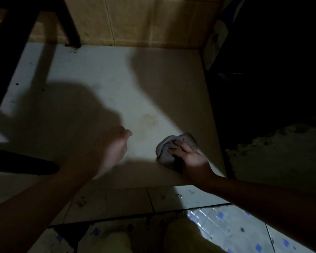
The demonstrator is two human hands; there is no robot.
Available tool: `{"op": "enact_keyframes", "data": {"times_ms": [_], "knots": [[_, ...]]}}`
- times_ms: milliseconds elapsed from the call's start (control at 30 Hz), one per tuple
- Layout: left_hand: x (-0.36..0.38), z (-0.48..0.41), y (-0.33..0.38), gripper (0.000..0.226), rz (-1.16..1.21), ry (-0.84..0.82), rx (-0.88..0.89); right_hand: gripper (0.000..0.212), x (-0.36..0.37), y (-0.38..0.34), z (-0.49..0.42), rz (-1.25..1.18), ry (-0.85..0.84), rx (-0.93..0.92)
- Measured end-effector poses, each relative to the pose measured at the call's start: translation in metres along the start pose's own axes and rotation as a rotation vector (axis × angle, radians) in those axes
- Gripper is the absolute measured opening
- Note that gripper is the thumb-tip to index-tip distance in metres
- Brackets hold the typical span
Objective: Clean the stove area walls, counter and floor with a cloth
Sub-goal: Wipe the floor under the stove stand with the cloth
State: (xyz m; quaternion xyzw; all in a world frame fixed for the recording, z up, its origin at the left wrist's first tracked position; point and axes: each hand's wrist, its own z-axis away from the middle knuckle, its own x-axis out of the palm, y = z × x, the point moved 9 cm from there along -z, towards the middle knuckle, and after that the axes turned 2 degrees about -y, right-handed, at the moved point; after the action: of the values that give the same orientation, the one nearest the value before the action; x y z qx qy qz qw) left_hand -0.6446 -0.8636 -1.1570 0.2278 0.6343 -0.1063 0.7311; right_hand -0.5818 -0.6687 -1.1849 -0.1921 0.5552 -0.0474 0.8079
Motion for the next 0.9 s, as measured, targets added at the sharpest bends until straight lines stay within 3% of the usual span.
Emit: {"op": "enact_keyframes", "data": {"times_ms": [233, 700, 833, 900], "knots": [[-0.006, 0.008, -0.024, 0.027, 0.064, 0.051, -0.061, 0.056, -0.012, 0.008, -0.027, -0.022, -0.007, 0.128], [-0.026, 0.008, -0.071, 0.033, 0.112, 0.125, -0.183, 0.043, 0.014, -0.082, -0.092, -0.014, -0.125, -0.070], [-0.013, -0.004, -0.076, 0.034, 0.104, 0.054, -0.209, 0.053, -0.018, -0.082, -0.128, -0.060, -0.014, -0.084], [-0.011, -0.010, -0.087, 0.036, 0.130, 0.016, -0.267, 0.057, -0.027, -0.078, -0.143, -0.045, -0.038, -0.084]]}}
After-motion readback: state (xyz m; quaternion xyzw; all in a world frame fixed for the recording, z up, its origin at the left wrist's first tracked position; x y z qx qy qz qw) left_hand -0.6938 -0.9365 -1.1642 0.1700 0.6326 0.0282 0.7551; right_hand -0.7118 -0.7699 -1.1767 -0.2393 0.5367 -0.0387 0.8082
